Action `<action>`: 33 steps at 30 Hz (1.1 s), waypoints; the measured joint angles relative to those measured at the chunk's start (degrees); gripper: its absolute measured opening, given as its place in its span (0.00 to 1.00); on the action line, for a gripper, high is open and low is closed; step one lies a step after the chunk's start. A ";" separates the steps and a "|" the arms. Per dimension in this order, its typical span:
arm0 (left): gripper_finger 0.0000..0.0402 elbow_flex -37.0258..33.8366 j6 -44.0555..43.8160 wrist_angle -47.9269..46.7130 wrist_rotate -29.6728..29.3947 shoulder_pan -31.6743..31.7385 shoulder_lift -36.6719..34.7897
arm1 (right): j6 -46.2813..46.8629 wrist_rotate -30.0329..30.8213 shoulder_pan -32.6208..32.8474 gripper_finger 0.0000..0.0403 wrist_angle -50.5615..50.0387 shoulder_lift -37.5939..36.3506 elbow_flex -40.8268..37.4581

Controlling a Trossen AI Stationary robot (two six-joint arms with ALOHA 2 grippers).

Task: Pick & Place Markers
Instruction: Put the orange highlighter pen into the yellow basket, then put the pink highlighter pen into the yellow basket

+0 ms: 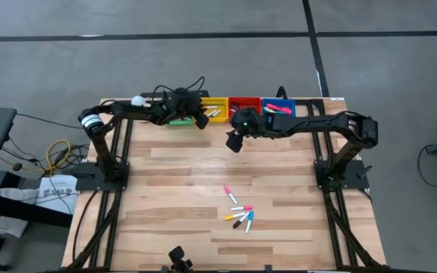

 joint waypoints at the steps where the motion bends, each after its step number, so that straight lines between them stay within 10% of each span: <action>1: 0.25 0.00 0.00 -1.15 0.02 -0.08 -0.95 | -0.01 0.01 -0.02 0.62 0.05 0.00 0.00; 14: 0.25 -9.91 -1.47 -2.31 1.80 -6.35 -22.26 | 6.10 0.44 -0.04 0.62 0.15 0.07 0.00; 27: 0.25 -26.97 -23.38 5.29 12.46 -18.05 -28.88 | 8.36 -4.02 11.42 0.62 0.61 0.09 -0.02; 33: 0.22 -29.14 -24.12 6.73 3.80 -31.05 -33.98 | 12.97 -0.19 19.43 0.61 0.54 0.09 -0.02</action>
